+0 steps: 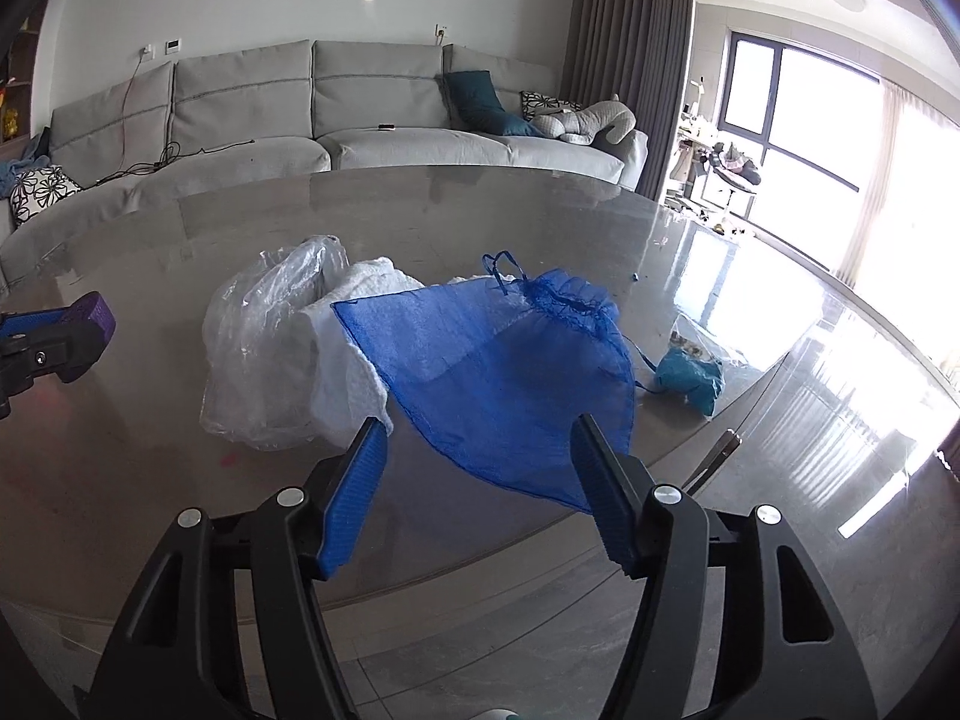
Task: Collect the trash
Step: 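Grasp the blue mesh bag with the right tool while the left tool holds the purple cap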
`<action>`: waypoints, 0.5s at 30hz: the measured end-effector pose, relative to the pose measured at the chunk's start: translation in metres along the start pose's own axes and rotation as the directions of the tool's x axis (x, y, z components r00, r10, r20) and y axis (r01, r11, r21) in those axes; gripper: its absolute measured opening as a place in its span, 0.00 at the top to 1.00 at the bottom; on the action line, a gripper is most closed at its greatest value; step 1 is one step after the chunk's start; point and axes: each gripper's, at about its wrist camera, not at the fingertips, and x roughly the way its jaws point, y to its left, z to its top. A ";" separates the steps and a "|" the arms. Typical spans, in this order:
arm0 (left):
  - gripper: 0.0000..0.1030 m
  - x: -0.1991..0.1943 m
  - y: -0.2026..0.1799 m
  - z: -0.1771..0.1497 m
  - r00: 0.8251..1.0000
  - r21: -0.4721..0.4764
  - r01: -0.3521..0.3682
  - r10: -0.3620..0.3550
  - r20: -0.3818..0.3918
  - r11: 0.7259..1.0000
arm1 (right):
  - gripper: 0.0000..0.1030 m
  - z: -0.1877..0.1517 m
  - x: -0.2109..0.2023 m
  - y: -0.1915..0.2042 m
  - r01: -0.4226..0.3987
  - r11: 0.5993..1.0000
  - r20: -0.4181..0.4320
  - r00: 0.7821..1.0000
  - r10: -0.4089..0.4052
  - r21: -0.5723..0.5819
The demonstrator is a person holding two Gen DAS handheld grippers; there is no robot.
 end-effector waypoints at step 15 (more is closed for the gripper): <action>0.55 0.000 -0.003 0.000 1.000 0.001 0.012 -0.012 -0.006 1.000 | 0.99 0.004 -0.002 -0.001 -0.109 0.994 -0.049 0.993 0.108 -0.012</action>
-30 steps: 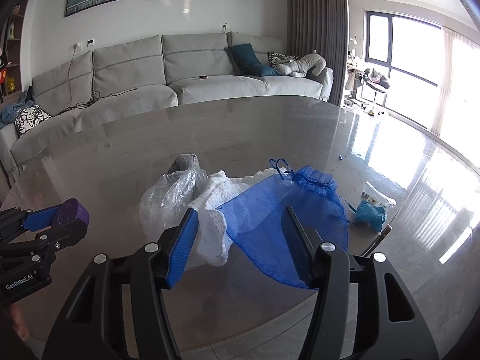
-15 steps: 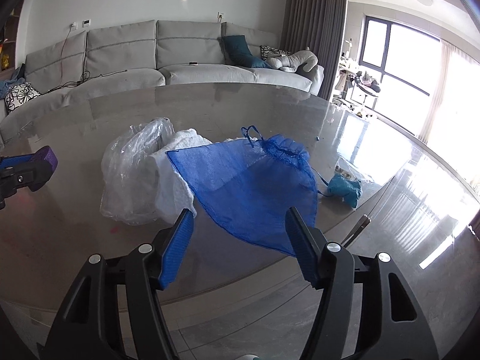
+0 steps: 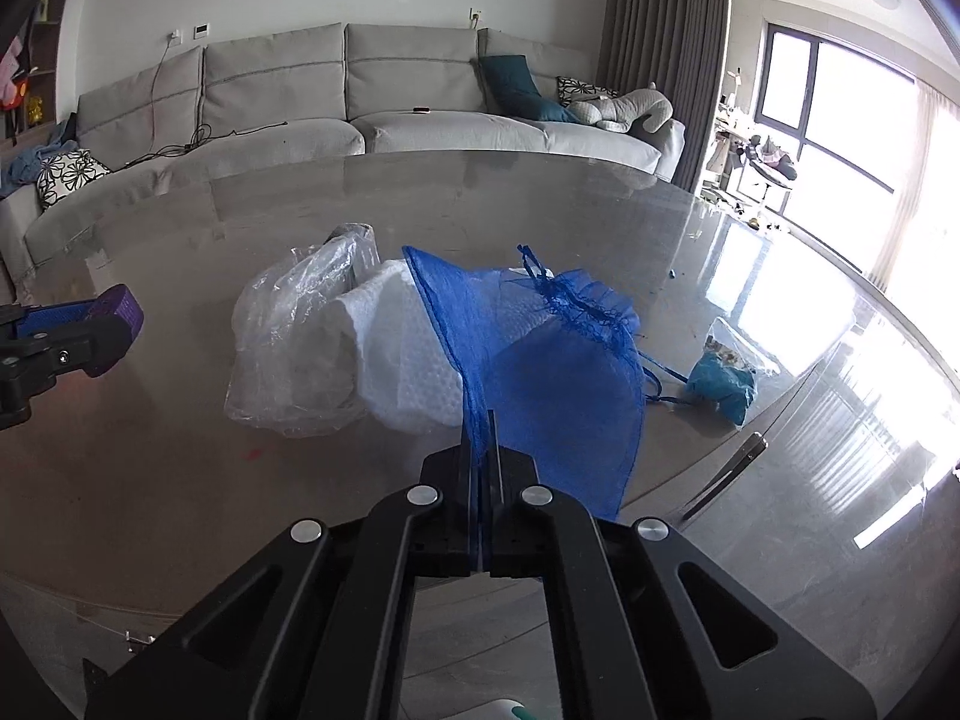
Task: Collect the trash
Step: 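Grasp the blue mesh bag with the right tool while the left tool holds the purple cap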
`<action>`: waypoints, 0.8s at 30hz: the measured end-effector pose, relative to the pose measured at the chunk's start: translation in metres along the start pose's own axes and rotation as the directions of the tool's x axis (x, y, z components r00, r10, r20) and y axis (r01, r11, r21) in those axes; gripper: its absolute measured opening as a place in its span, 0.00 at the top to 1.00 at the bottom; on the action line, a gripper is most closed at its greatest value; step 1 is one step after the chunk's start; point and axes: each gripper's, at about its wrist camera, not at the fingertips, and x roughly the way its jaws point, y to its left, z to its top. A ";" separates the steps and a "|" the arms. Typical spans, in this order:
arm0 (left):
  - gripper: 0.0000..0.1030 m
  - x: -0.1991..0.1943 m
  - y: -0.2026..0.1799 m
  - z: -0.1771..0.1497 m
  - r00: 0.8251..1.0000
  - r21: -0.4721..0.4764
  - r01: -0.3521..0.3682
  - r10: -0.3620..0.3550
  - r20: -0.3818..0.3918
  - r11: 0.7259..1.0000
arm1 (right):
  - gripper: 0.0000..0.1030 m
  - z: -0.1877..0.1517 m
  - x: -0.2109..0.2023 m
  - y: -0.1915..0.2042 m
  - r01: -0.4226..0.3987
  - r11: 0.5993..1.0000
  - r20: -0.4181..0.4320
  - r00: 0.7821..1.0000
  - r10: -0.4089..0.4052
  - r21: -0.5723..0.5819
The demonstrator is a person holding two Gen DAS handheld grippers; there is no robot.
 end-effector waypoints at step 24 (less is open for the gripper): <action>0.55 -0.053 -0.048 -0.008 0.992 0.117 0.105 -0.112 0.056 0.988 | 0.99 0.017 -0.154 -0.005 -0.081 0.993 0.173 0.983 0.064 0.091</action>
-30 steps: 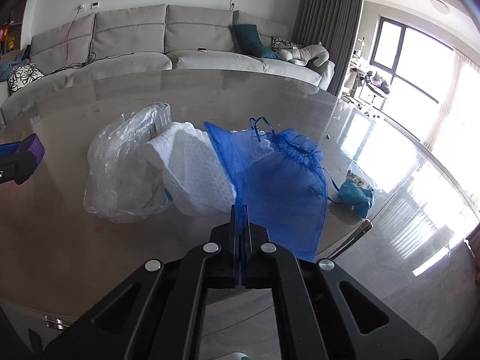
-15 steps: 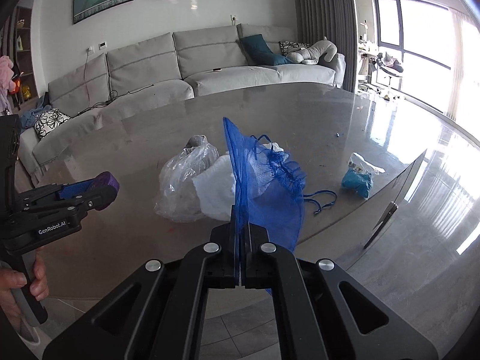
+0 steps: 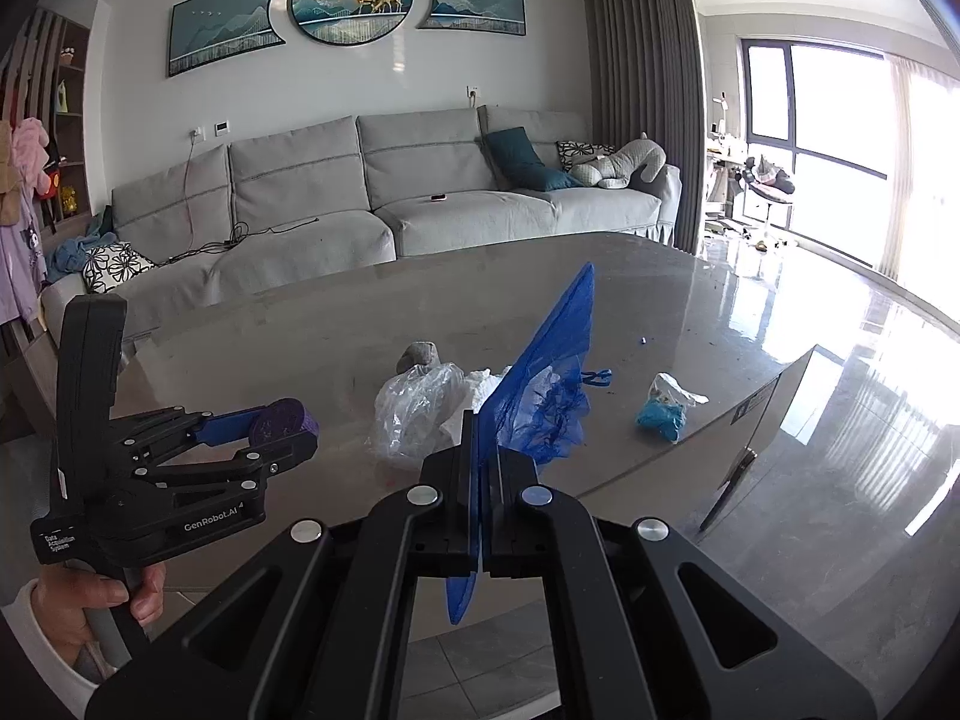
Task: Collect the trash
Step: 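Grasp the blue mesh bag with the right tool while the left tool holds the purple cap, then carry the purple cap and blue mesh bag over the white bin with both tools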
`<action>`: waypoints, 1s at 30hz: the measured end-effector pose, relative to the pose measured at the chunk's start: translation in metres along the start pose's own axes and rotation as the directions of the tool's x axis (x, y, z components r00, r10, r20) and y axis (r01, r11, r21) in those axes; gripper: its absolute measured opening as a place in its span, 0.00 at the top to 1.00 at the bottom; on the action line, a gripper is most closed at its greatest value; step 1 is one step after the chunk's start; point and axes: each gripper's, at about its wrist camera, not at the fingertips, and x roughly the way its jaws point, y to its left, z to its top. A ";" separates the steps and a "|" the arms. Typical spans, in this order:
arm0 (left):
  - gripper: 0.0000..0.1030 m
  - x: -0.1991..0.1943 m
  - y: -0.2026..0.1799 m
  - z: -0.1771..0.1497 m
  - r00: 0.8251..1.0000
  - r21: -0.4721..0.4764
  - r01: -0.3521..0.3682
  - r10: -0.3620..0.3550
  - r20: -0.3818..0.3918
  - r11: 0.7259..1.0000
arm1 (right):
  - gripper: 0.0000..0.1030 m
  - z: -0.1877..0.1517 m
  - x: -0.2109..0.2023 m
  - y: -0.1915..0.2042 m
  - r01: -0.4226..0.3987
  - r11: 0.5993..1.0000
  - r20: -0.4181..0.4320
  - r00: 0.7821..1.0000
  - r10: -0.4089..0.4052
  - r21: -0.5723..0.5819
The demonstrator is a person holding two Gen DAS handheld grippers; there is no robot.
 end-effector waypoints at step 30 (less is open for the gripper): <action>0.55 -0.022 -0.162 -0.090 0.936 0.277 0.341 -0.296 -0.192 0.898 | 0.99 -0.101 -0.137 -0.029 0.192 0.968 -0.094 0.979 -0.178 0.160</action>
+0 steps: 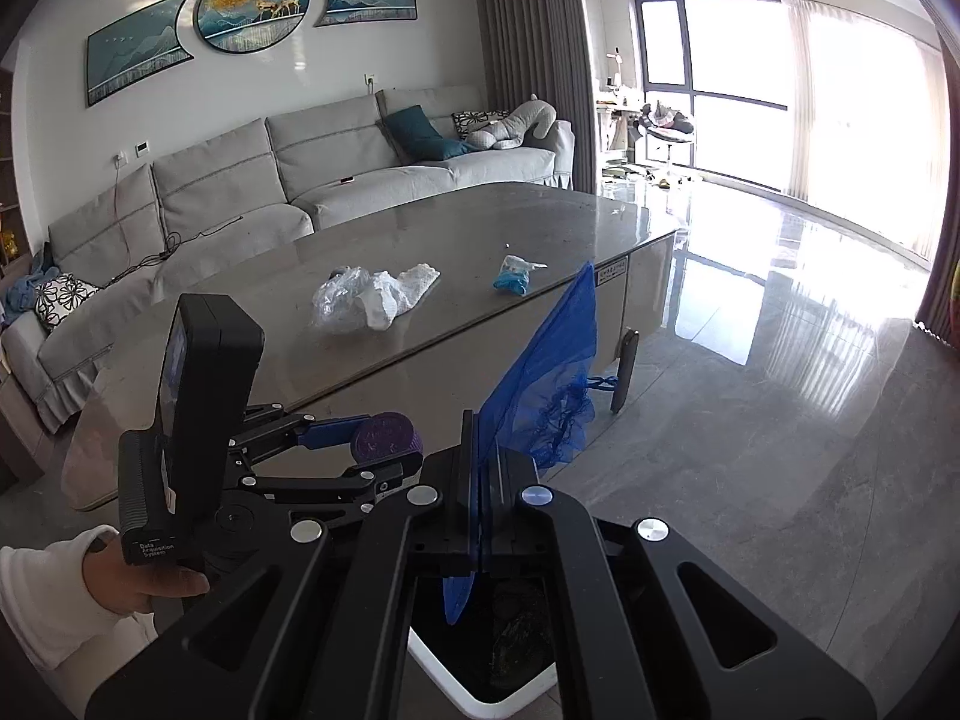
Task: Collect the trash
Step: 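Carry the purple cap and blue mesh bag over the white bin with both tools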
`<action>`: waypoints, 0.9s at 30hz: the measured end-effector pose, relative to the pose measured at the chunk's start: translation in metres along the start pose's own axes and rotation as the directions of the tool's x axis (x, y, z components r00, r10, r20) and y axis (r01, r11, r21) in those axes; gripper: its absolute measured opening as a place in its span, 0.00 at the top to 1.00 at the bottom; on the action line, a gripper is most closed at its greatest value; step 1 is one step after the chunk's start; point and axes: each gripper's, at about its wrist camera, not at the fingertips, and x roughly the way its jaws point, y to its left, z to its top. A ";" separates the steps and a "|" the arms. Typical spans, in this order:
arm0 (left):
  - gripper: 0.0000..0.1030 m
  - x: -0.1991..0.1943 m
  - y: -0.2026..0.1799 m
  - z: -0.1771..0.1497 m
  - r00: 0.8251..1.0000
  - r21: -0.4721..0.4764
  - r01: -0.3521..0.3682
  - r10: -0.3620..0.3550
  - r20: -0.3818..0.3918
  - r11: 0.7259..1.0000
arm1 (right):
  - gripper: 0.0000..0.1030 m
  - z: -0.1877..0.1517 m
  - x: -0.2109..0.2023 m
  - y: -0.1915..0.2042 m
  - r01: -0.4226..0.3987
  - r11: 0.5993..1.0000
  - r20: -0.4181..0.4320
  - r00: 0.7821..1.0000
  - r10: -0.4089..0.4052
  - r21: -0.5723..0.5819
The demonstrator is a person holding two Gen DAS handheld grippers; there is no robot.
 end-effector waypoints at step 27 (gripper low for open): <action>0.55 0.109 -0.047 -0.052 0.964 0.091 0.072 -0.046 -0.261 0.993 | 0.99 -0.090 0.085 -0.053 -0.051 0.995 -0.151 0.986 0.064 0.084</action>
